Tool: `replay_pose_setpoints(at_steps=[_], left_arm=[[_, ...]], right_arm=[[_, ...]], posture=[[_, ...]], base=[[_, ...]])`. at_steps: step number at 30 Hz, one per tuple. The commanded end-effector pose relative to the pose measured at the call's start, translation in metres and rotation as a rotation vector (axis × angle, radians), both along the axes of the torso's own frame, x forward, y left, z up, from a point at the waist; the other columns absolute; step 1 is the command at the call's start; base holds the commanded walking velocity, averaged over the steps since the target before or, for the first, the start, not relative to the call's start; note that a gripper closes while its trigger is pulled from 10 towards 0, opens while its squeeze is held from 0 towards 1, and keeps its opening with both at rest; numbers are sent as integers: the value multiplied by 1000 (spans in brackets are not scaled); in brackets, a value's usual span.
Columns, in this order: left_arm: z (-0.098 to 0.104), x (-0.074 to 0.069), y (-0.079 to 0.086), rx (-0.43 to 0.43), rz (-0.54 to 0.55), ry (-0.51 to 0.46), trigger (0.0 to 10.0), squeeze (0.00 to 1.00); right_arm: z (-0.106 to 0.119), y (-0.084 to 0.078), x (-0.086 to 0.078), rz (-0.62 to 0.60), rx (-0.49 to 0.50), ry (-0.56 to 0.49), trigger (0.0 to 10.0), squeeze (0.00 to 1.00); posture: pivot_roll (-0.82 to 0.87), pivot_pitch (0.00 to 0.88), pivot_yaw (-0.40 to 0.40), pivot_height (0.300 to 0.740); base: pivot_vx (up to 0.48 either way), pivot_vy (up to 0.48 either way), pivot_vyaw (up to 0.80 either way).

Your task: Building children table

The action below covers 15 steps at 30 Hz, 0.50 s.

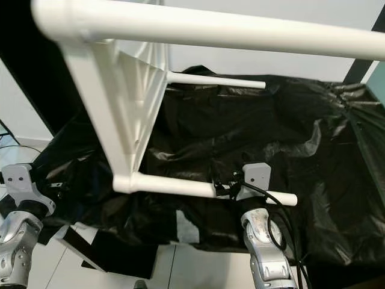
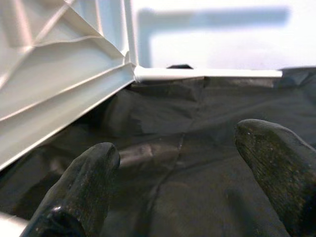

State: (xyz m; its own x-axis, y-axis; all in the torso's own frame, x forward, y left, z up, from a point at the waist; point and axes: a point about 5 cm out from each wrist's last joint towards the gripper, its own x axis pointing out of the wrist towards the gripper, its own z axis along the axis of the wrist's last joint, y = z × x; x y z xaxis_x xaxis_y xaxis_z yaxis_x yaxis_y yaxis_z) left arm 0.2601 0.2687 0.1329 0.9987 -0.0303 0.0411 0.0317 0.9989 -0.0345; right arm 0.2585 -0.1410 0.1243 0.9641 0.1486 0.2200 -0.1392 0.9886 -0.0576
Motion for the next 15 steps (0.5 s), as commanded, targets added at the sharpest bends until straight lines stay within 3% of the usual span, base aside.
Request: replay_pose_setpoints(at_steps=[1, 5, 15], left_arm=[[0, 0, -1, 4, -24, 9, 10000, 0], [0, 1, -1, 7, -29, 6, 10000, 0], [9, 4, -4, 35, -34, -21, 10000, 0]], right_arm=[[-1, 0, 0, 1, 3, 8, 10000, 0], [-1, -1, 0, 1, 2, 8, 10000, 0], [0, -6, -1, -14, -12, 6, 10000, 0]], posture=[[58, 0, -26, 740], [56, 0, -25, 740], [52, 0, -27, 740]], base=[[-266, 0, 0], [-251, 0, 0], [0, 0, 0]])
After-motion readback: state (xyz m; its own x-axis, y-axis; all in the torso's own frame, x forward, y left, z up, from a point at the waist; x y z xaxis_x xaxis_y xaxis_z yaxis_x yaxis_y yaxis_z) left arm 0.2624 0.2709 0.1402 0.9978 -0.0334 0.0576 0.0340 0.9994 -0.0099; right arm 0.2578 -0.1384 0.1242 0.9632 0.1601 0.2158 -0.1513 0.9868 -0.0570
